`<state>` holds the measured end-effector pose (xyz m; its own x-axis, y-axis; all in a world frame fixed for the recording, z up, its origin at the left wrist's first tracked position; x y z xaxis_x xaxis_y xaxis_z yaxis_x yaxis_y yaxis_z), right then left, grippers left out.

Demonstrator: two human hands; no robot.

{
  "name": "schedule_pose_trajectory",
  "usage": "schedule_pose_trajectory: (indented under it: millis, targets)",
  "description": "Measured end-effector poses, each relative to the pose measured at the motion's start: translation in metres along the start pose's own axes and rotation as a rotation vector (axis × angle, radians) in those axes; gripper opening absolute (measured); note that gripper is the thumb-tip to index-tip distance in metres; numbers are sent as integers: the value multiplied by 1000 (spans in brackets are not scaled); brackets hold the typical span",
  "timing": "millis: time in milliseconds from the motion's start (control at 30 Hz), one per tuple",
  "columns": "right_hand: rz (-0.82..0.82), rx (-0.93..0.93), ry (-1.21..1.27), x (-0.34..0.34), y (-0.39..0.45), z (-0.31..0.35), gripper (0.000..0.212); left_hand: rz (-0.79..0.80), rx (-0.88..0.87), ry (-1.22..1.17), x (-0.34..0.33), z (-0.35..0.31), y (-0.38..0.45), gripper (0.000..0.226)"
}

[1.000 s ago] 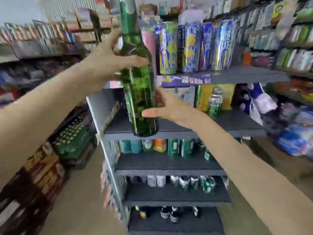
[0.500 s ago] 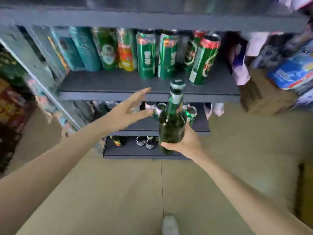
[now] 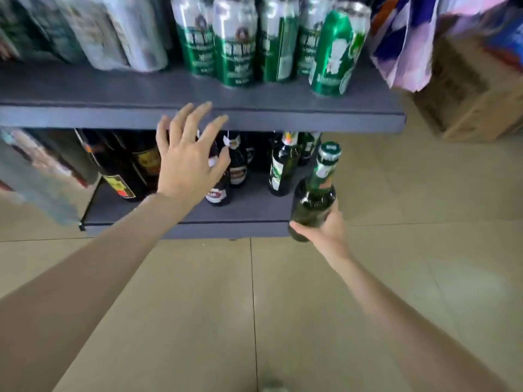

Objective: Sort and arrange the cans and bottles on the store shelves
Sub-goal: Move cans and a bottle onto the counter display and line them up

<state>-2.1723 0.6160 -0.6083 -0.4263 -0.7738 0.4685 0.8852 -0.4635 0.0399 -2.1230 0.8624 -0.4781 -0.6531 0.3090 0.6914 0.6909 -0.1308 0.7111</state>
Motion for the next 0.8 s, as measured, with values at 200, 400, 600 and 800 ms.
schedule_pose_trajectory:
  millis: [200, 400, 600, 800]
  targets:
    - [-196, -101, 194, -25, 37, -40, 70, -128, -6, 57, -28, -2, -7, 54]
    - [-268, -122, 172, -41, 73, -60, 61, -145, -92, 77, -43, -12, 8, 59]
    - [-271, -112, 158, -70, 110, -72, 62, -292, -99, 112, -53, -11, 5, 57]
    - [-254, -79, 152, -78, 139, -73, 67, -440, -122, 149, -63, -5, 6, 54]
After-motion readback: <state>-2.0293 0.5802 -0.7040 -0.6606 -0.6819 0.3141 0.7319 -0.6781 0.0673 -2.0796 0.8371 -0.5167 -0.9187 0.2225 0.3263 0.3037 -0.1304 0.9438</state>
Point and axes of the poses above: each hand's wrist, its own y-axis towards the middle knuckle, its own x-axis out of the back of the hand, z = x × y, the point moved 5 cm from there along y, towards the middle knuckle, and after that the axes turned 15 degrees about -z, right-handed, at the moved point
